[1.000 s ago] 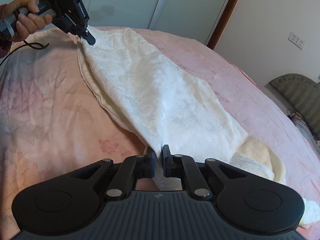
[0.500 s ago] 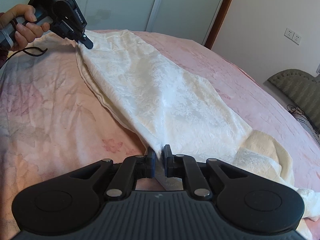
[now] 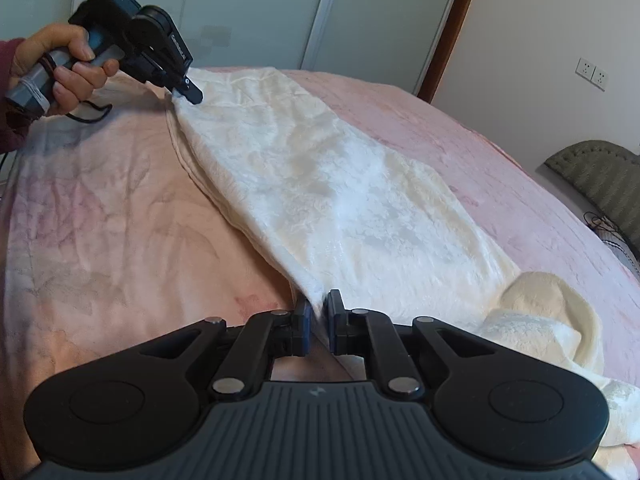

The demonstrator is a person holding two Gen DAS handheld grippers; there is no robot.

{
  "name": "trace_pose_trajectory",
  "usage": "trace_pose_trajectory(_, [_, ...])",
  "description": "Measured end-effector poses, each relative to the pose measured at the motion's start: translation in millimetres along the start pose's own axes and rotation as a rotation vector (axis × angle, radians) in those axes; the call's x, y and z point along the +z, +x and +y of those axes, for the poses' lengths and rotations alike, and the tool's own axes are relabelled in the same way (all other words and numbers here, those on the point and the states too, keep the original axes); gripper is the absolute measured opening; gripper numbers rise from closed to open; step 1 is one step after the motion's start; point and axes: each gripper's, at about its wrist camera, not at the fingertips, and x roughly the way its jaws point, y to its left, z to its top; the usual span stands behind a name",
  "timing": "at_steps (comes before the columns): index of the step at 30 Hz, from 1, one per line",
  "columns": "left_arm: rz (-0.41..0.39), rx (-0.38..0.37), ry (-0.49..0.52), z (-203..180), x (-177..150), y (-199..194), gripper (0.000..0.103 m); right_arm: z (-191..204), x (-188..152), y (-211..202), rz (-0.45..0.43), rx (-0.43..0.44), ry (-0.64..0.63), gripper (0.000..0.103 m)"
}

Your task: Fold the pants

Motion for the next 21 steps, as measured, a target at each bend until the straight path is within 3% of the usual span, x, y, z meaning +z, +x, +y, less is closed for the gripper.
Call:
trace_pose_trajectory(3, [-0.009, 0.027, 0.006, -1, 5, -12, 0.026, -12, -2, -7, -0.012, 0.033, 0.088, 0.010])
trace_pose_trajectory(7, [-0.088, 0.124, 0.026, -6, 14, -40, 0.028, -39, -14, -44, -0.065, 0.085, 0.220, 0.015])
trace_pose_trajectory(11, [-0.186, 0.201, 0.081, -26, 19, -60, 0.036, -91, -54, -84, -0.109, -0.009, 0.475, 0.015])
trace_pose_trajectory(16, [-0.130, 0.005, 0.200, -80, 19, -53, 0.040, -156, -142, -128, -0.091, -0.321, 0.910, 0.016])
trace_pose_trajectory(19, [-0.052, -0.160, 0.345, -132, 4, -41, 0.044, -173, -192, -148, -0.049, -0.428, 1.099, 0.015])
trace_pose_trajectory(21, [0.012, -0.286, 0.468, -174, -15, -33, 0.046, -174, -208, -168, -0.120, -0.479, 1.188, 0.015])
